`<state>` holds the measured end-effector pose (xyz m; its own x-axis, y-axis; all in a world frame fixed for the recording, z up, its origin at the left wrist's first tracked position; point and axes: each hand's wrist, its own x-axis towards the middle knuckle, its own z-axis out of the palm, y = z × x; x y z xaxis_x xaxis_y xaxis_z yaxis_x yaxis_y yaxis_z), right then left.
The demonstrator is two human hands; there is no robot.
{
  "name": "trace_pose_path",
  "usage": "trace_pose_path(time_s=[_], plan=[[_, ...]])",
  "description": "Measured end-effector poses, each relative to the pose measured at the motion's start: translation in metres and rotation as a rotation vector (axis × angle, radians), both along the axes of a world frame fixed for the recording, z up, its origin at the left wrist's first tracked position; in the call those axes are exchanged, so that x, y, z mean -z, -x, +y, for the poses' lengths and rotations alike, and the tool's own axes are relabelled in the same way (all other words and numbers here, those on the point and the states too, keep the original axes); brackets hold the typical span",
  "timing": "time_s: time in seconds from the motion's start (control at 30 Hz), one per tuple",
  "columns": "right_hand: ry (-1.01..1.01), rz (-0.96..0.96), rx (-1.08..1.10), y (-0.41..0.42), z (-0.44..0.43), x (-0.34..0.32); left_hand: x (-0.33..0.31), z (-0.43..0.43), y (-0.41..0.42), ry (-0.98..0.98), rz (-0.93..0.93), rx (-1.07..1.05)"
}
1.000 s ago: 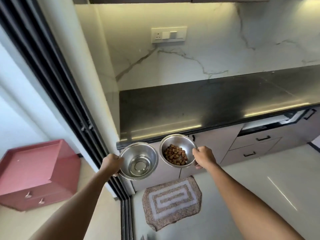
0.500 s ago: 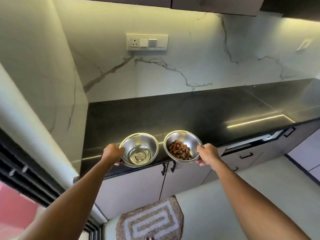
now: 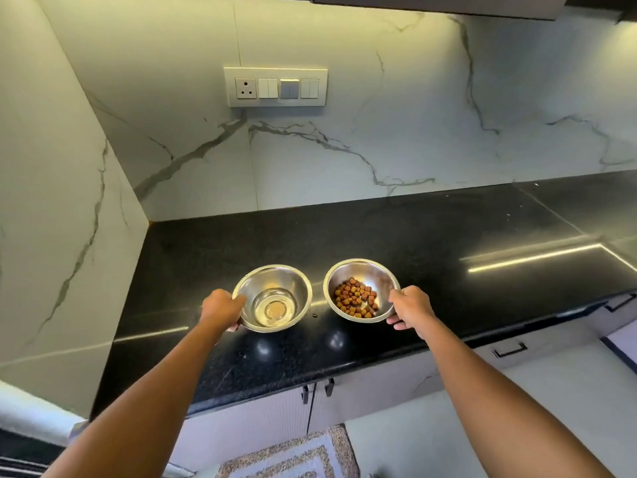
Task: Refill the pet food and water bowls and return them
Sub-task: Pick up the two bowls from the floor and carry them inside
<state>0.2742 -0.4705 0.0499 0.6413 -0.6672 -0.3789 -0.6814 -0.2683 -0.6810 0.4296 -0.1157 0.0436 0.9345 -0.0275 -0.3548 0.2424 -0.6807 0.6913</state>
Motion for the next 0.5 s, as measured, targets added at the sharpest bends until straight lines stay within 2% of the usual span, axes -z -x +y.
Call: trace_pose_path(time_s=[0.27, 0.5], plan=[[-0.009, 0.042, -0.147, -0.057, -0.070, 0.008, 0.013, -0.039, -0.002, 0.004, 0.017, -0.189], [-0.043, 0.068, -0.230, -0.076, -0.105, 0.018, 0.022, -0.063, 0.004, 0.034, 0.030, -0.335]])
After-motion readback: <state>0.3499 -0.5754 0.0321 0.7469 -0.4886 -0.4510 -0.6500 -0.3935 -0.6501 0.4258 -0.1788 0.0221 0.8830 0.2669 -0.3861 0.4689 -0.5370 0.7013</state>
